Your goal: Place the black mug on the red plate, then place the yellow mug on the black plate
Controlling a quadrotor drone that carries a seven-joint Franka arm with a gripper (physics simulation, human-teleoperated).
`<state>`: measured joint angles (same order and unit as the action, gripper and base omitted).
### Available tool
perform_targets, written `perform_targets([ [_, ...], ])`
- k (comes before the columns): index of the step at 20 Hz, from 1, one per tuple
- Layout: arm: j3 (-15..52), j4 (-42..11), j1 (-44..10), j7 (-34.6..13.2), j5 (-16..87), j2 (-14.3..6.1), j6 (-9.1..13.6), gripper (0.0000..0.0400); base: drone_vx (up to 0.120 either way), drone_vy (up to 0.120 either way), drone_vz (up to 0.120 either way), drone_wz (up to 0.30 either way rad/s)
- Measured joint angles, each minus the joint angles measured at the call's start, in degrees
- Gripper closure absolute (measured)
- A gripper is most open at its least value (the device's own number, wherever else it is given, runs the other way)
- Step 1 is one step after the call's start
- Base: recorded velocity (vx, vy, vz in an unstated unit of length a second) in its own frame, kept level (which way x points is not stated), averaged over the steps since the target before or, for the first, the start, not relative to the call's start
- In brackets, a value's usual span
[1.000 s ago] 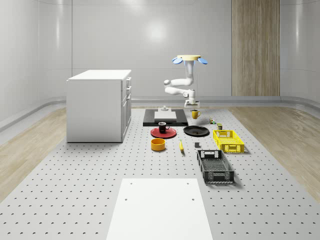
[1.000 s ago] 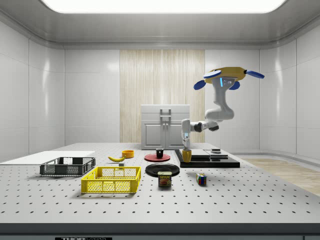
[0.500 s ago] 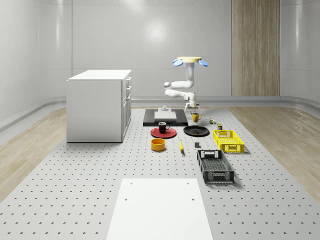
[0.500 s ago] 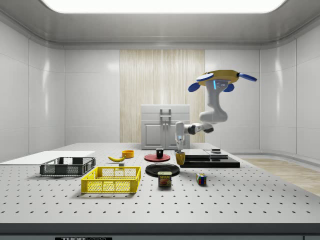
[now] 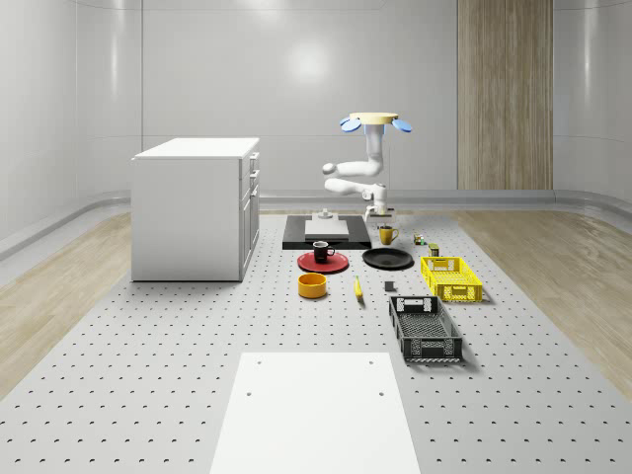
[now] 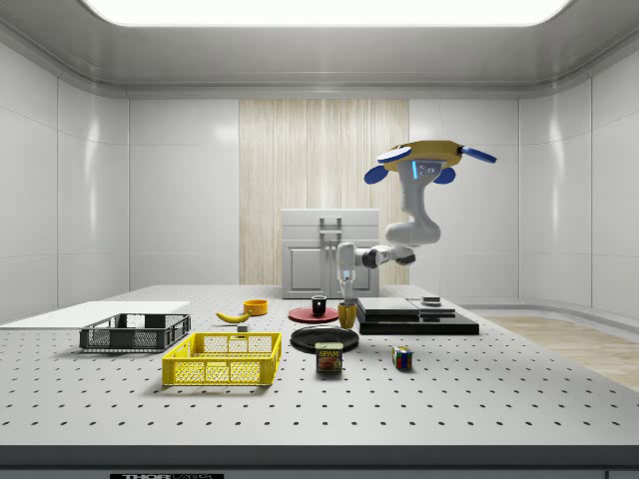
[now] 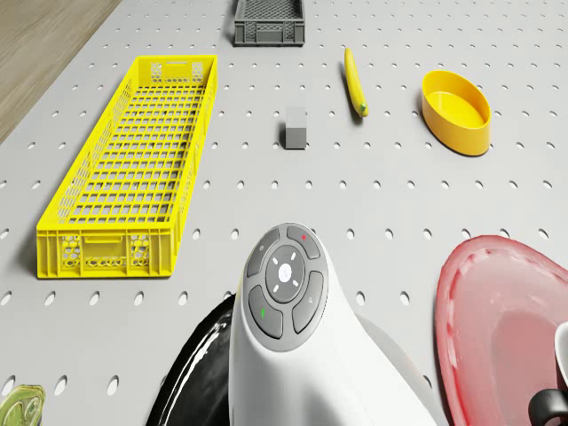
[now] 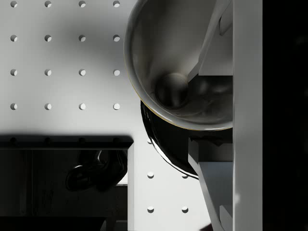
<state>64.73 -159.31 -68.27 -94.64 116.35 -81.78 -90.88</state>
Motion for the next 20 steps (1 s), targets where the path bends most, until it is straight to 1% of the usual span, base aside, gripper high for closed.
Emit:
perform_targets([
  [11, 0.0, 0.0, -0.1, -0.1, -0.1, -0.2, -0.2, 0.0290, 0.120, 0.000, 0.000, 0.000],
  [14, -0.5, 0.3, -0.2, -0.1, 0.4, -0.2, -0.5, 0.0290, 0.013, 0.000, 0.000, 0.000],
  [20, -3.9, 1.9, -0.9, 0.1, 3.6, -0.1, -2.3, 0.0290, 0.000, 0.000, 0.000, 0.000],
])
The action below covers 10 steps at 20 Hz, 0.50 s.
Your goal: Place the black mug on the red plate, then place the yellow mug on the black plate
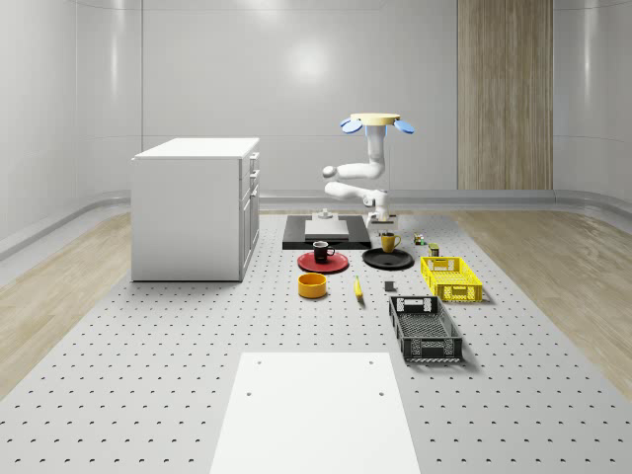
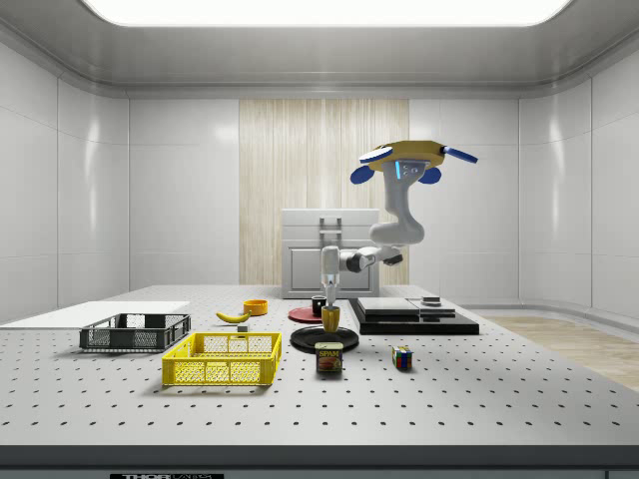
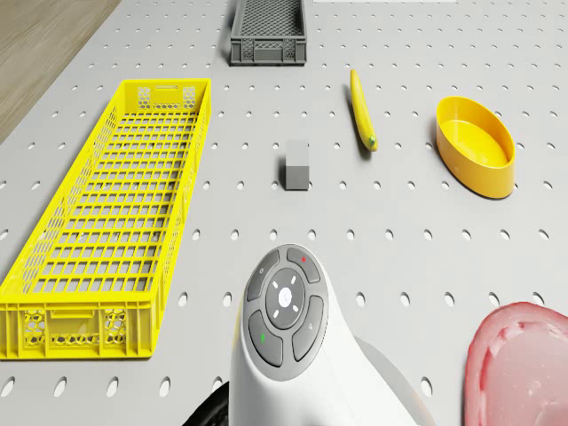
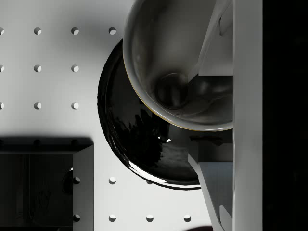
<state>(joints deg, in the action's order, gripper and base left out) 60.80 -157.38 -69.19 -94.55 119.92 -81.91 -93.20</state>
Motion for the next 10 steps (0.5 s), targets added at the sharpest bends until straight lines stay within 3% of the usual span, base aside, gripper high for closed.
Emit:
perform_targets([
  [8, -3.8, 2.2, -0.8, 0.3, 3.6, 0.6, -1.9, 0.0290, 0.000, 0.000, 0.000, 0.000],
  [10, -4.3, 2.6, -0.9, 0.4, 4.1, 0.8, -2.1, 0.0176, 0.000, 0.000, 0.000, 0.000],
])
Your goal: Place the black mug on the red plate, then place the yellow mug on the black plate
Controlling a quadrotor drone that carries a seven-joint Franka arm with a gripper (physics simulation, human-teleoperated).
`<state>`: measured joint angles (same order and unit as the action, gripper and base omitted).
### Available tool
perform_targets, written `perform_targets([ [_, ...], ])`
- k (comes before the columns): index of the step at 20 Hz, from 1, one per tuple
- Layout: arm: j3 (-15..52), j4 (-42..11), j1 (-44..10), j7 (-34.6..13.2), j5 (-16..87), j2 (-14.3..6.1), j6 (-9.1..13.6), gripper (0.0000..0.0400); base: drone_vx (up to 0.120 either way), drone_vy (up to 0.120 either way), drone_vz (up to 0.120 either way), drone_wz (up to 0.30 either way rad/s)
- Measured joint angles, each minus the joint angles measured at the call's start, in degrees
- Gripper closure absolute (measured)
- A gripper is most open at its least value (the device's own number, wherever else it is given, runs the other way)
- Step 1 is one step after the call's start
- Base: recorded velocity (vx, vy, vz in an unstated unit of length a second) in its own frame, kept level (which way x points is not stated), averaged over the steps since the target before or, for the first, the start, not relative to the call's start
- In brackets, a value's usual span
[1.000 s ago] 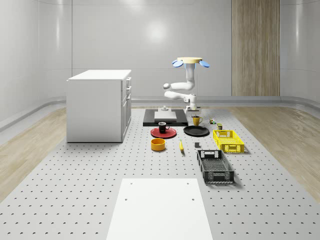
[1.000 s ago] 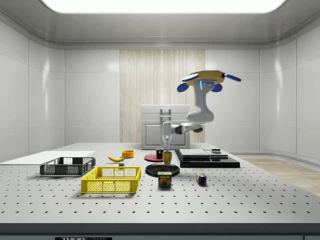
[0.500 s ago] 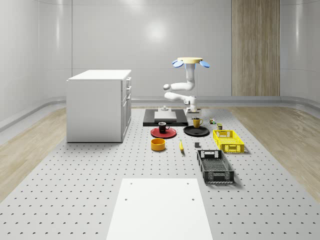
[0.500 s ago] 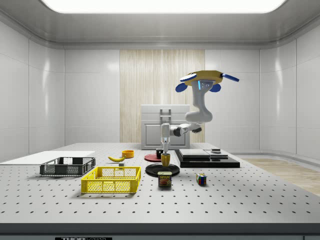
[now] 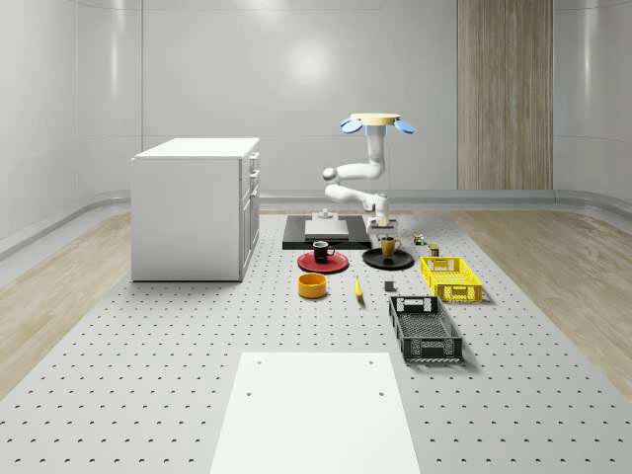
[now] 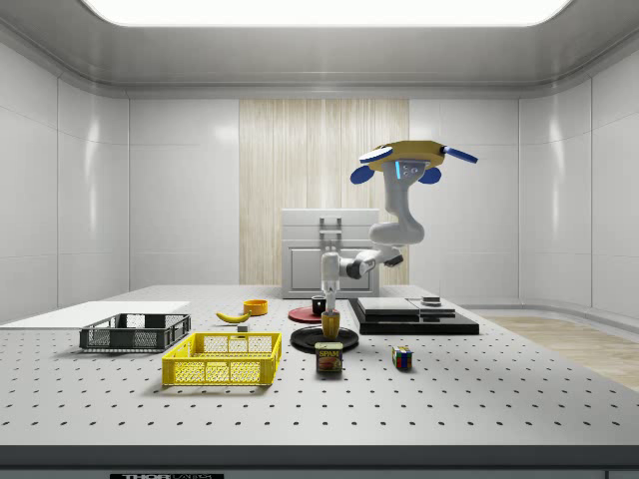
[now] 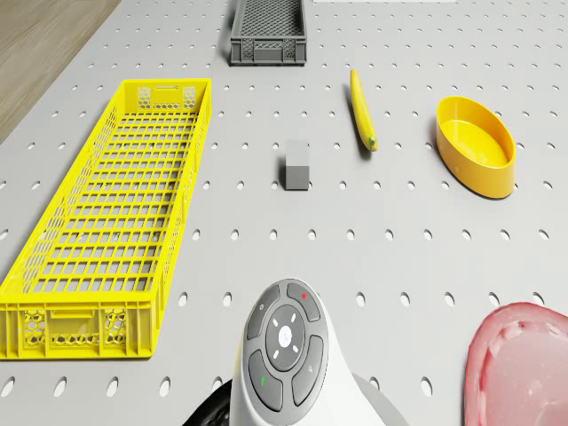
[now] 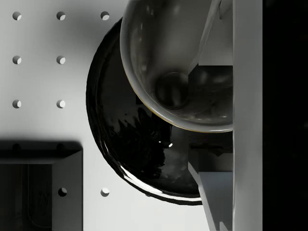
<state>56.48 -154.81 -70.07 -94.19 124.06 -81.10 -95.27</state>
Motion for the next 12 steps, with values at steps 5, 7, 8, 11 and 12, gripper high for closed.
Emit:
perform_targets([
  [5, 1.3, -0.9, 0.6, 0.1, -1.1, 0.1, 1.0, 0.0050, 0.000, 0.000, 0.000, 0.000],
  [7, 2.4, -1.6, 0.9, 0.1, -2.1, 0.0, 1.7, 0.0031, 0.000, 0.000, 0.000, 0.000],
  [8, 2.9, -2.0, 1.0, 0.1, -2.6, 0.0, 2.1, 0.0024, 0.000, 0.000, 0.000, 0.000],
  [11, 4.2, -2.7, 1.4, 0.0, -3.7, 0.0, 2.9, 0.0011, 0.000, 0.000, 0.000, 0.000],
  [12, 4.3, -2.7, 1.4, 0.0, -3.8, 0.0, 2.9, 0.0010, 0.000, 0.000, 0.000, 0.000],
])
